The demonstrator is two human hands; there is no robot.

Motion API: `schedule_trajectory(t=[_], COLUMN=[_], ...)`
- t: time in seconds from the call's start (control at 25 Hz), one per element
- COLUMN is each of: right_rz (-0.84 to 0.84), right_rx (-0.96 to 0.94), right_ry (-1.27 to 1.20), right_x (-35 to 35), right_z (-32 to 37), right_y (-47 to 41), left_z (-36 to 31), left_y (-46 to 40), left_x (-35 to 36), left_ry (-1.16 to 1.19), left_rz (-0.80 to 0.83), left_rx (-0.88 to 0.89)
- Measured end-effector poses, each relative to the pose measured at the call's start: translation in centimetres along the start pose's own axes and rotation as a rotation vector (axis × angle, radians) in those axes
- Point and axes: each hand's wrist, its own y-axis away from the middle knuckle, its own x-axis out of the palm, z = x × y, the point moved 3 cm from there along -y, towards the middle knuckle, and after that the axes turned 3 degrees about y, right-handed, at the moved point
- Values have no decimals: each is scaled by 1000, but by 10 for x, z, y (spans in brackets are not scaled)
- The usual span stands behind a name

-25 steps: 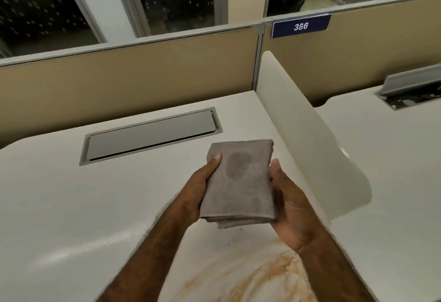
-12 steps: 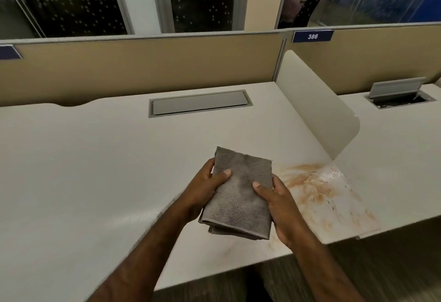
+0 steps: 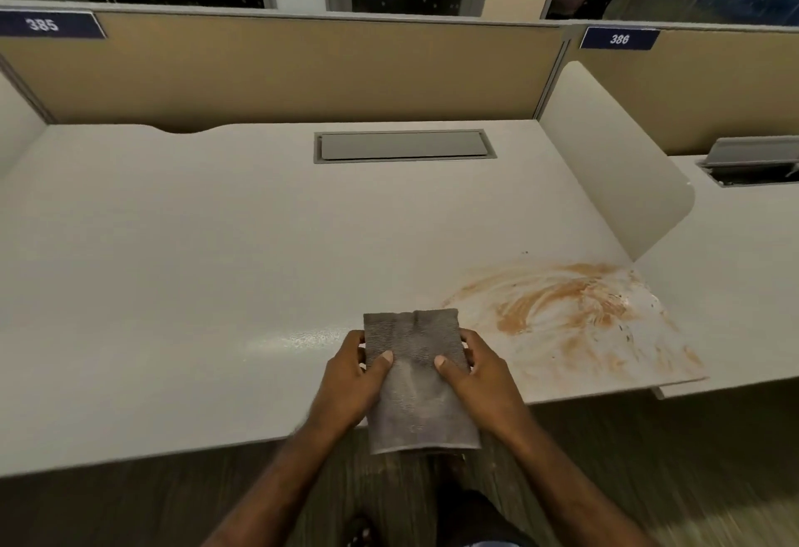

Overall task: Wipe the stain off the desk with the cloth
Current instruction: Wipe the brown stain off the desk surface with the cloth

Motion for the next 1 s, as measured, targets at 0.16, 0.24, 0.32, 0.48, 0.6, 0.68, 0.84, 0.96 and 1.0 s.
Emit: schedule_trajectory(t=[0.16,0.24,0.32,0.48,0.6,0.68,0.84,0.96,1.0], right_rz=[4,-140,-142,43,-12,-36,-118,-130,-137], right_rx=[-88,-238,-427,-614,-640,-638,-452,-385,-382], right_ry=[237,449,610,849,857,892,932,878,841], right_x=[35,50,79,137,142,127,67,58,61], right_z=[28,37,39,17,10,9,14,16,15], right_y=[-32,-42,-39,-26,-41,-68,-155,-175,-168], left_z=[30,38,47,58,62,63,63,65,66], left_y=[3,1,-2,-14,-20,-20,-19,-21,-22], left_x=[-41,-63,-82,-93,-86,-86,-84,-83,-84], left_ry=[-159,-278,-441,-745,-892,-898,-897,-913,-912], left_rz=[-256,-424,-545,-529,-432,-416,-383,-389,-384], left_rx=[-1,67,183,315,330,316,268,264,252])
